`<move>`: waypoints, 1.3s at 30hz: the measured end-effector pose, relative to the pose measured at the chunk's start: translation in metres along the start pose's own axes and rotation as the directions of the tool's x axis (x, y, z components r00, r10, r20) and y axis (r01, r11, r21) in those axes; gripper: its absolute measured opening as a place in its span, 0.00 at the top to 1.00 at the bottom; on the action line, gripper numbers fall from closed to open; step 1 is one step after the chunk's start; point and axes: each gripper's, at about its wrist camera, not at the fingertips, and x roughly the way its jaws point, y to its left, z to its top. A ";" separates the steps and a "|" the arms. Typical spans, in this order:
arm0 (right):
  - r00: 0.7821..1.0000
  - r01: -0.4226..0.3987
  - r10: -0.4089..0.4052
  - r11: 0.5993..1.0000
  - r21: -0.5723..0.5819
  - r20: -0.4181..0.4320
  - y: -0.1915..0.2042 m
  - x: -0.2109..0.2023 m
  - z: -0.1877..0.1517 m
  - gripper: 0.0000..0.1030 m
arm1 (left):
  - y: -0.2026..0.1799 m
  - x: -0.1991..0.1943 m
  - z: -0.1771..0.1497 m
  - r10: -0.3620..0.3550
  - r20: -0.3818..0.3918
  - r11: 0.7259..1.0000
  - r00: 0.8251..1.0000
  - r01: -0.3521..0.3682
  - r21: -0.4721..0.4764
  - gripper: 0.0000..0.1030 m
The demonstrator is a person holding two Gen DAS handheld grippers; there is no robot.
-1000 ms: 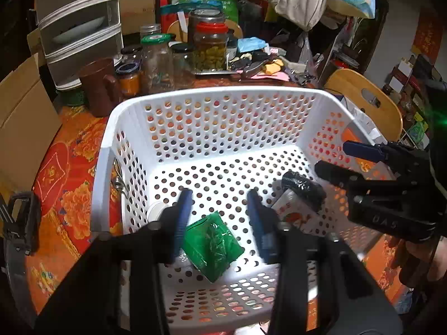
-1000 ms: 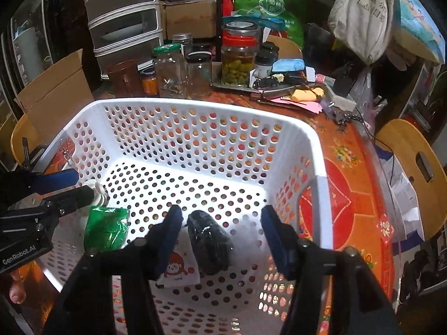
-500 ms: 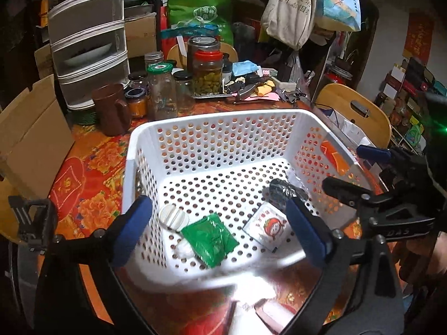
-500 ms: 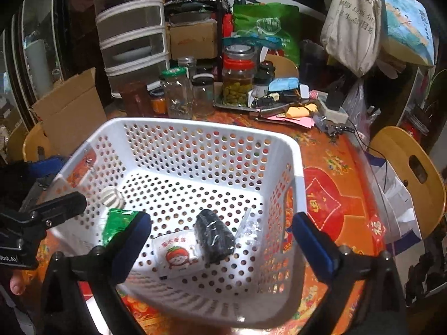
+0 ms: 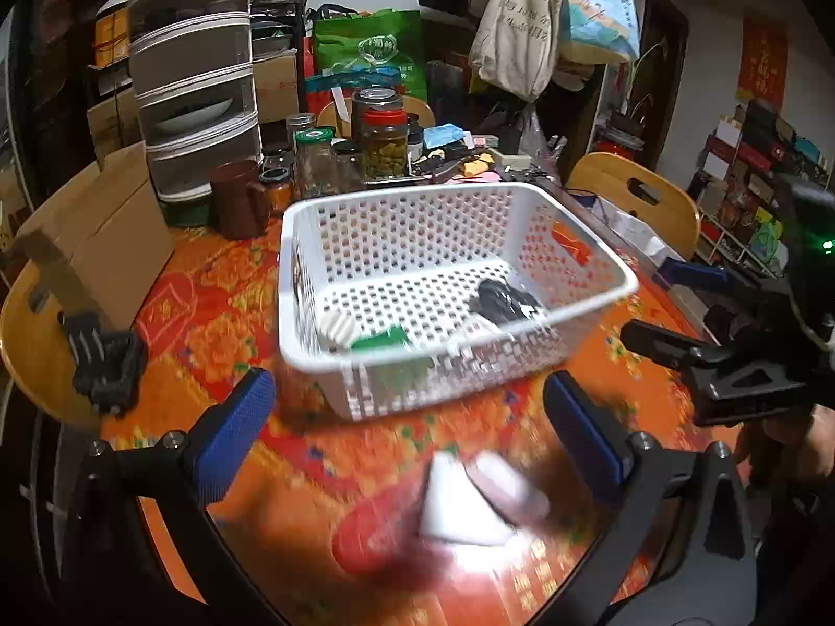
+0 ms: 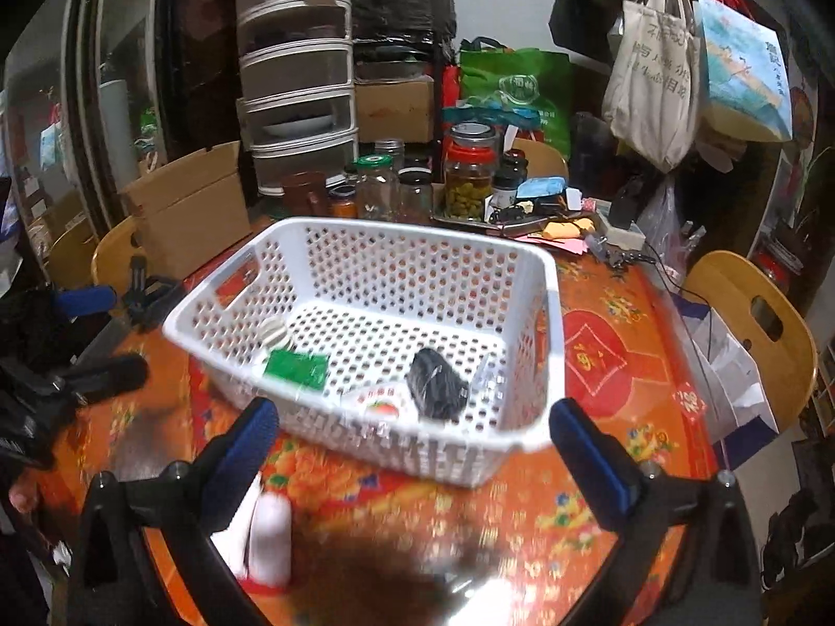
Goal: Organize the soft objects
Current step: 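Withdraw both tools back to the white cloth and pink roll, then grasp the white cloth with the left tool while the right tool grips the pink roll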
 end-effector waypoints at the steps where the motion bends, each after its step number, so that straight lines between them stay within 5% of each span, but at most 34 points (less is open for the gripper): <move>1: 1.000 -0.001 0.001 1.000 0.000 0.000 0.001 -0.004 -0.009 0.00 | 0.000 -0.006 -0.009 -0.006 0.002 1.000 1.000 0.006 -0.004 0.01; 10: 0.996 -0.089 0.090 0.995 0.048 -0.015 0.013 -0.014 -0.086 0.00 | -0.003 -0.006 -0.096 -0.050 -0.037 0.996 0.998 0.047 -0.069 0.01; 20: 0.992 -0.117 0.120 0.989 0.092 -0.031 0.018 -0.007 -0.138 0.01 | -0.013 0.057 -0.127 -0.073 -0.145 0.994 0.987 0.061 -0.086 0.03; 23: 0.993 -0.114 0.117 0.989 0.098 -0.032 0.016 -0.006 -0.141 0.06 | -0.019 0.068 -0.128 -0.059 -0.161 0.996 0.985 0.047 -0.077 0.11; 28: 0.992 -0.113 0.117 0.990 0.089 -0.039 0.019 -0.001 -0.140 0.10 | -0.025 0.086 -0.129 -0.056 -0.191 0.997 0.980 0.045 -0.061 0.41; 33: 0.989 -0.136 0.140 0.987 0.081 -0.044 0.029 0.006 -0.136 0.12 | -0.026 0.089 -0.134 -0.061 -0.178 0.997 0.982 0.052 -0.052 0.61; 39: 0.980 -0.182 0.183 0.983 0.027 -0.078 0.058 0.025 -0.128 0.18 | -0.014 0.082 -0.136 -0.068 -0.157 0.997 0.985 0.060 -0.058 0.71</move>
